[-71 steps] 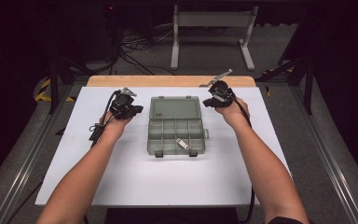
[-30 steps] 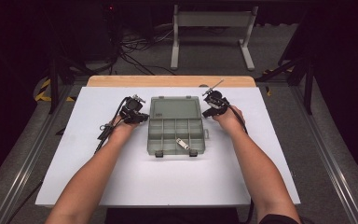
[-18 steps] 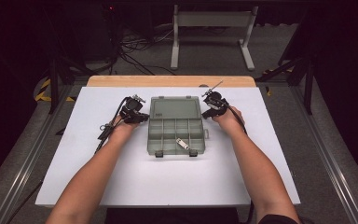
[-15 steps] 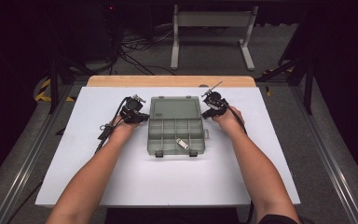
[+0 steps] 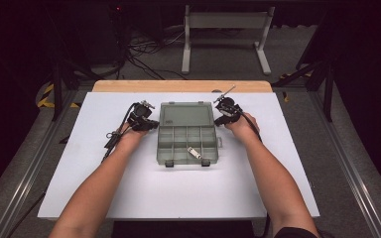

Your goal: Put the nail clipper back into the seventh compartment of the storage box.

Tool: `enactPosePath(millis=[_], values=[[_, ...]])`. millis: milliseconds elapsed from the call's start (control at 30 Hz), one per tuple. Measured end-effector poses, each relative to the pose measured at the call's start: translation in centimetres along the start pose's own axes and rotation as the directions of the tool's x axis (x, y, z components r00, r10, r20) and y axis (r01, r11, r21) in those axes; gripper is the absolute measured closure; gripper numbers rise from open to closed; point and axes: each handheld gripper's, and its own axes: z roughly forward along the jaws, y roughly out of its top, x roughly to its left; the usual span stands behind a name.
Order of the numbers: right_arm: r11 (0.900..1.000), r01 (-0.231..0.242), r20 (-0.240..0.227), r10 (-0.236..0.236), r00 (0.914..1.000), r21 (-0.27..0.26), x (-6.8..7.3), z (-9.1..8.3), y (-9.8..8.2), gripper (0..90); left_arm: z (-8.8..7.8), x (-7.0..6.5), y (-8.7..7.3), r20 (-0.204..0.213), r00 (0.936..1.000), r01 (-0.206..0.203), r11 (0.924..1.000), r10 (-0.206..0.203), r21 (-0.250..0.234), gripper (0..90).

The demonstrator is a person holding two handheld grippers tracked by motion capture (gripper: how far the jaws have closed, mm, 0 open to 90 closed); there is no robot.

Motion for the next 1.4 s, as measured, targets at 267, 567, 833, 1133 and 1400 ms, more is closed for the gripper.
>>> enactPosePath(millis=[267,567,833,1133,1400], values=[[1.000,-0.001,0.003,0.001,1.0000,-0.007,-0.10,0.12,0.17,90.0,0.14,0.05,0.06,0.005,0.9999,0.015,0.9999,-0.015,-0.008,89.3],[1.000,-0.012,0.007,0.012,0.9999,-0.019,-0.26,0.28,0.34,90.0,0.43,0.37,0.14,-0.007,0.9997,0.021,0.9991,-0.021,-0.037,89.3],[0.999,-0.020,0.014,0.020,0.9997,-0.028,-0.35,0.43,0.53,90.0,0.53,0.44,0.17,-0.010,0.9994,0.031,0.9985,-0.032,-0.046,89.3],[0.998,-0.034,0.016,0.035,0.9993,-0.047,-0.44,0.47,0.47,90.0,0.50,0.35,0.12,-0.015,0.9994,0.032,0.9982,-0.033,-0.052,89.3],[0.997,-0.036,0.027,0.038,0.9989,-0.073,-0.28,0.11,0.53,90.0,0.08,0.30,0.23,-0.023,0.9993,0.028,0.9968,-0.030,-0.074,89.3]])
